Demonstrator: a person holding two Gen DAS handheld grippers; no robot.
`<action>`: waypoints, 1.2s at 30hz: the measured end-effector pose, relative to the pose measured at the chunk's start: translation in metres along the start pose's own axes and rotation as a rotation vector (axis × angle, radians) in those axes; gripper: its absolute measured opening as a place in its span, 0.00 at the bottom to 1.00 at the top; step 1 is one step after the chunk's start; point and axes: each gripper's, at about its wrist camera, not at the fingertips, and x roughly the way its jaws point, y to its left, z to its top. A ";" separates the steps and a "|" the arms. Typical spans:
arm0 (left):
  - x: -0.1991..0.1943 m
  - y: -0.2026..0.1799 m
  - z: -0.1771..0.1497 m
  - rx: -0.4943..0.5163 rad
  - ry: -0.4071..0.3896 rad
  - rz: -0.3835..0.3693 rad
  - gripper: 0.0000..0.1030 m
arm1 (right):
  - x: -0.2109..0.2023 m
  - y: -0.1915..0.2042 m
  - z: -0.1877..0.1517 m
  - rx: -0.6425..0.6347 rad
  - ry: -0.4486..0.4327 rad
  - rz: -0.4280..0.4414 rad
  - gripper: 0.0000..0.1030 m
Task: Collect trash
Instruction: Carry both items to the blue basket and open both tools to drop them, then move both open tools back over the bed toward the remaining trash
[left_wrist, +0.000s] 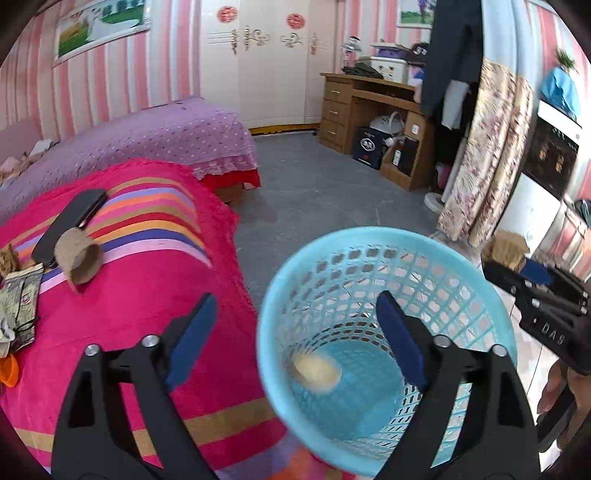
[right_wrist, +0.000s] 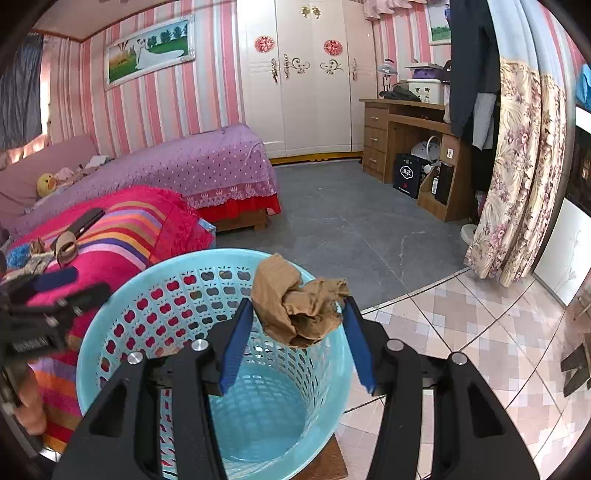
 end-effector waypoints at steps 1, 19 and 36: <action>-0.003 0.005 0.001 -0.009 -0.004 0.006 0.88 | 0.001 0.002 -0.001 -0.004 0.004 -0.001 0.48; -0.059 0.076 -0.010 -0.047 -0.075 0.119 0.94 | 0.002 0.042 0.009 -0.024 -0.011 -0.043 0.83; -0.136 0.167 -0.023 -0.091 -0.125 0.226 0.94 | -0.034 0.120 0.026 -0.034 -0.083 -0.032 0.95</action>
